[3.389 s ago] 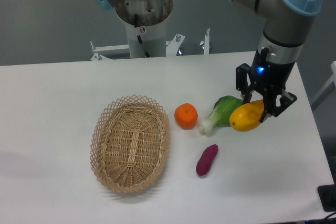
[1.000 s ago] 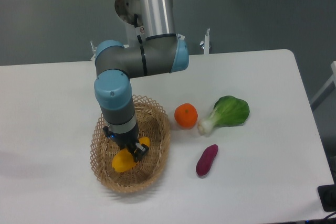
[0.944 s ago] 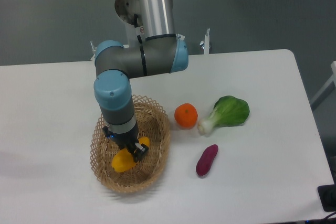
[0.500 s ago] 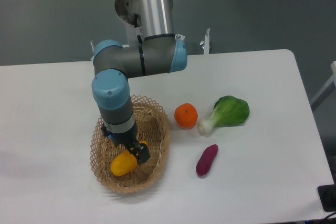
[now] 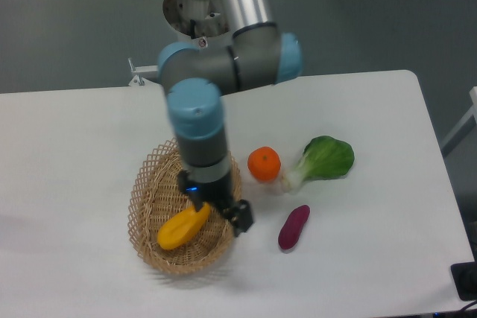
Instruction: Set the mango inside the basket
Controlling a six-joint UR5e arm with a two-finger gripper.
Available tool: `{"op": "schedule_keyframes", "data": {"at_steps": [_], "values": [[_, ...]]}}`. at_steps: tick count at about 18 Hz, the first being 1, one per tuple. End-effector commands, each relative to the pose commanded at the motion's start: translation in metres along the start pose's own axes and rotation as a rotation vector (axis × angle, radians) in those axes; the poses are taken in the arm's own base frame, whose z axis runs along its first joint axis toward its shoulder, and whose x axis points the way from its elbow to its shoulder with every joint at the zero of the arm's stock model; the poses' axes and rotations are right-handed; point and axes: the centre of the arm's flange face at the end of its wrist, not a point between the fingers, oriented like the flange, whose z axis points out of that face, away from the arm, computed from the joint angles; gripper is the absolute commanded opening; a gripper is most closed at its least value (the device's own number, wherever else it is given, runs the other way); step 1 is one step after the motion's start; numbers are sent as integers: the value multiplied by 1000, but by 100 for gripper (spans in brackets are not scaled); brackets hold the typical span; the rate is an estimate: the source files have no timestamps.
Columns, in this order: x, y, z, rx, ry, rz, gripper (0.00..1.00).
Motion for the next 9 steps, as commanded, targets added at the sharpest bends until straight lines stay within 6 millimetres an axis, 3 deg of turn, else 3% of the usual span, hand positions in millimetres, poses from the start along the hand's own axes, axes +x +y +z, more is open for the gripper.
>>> {"op": "schedule_keyframes", "data": {"at_steps": [5,9], "values": [[-44,53,-41,-18,18,86,100],[-63,97,-63,-16,41,164,100]]}}
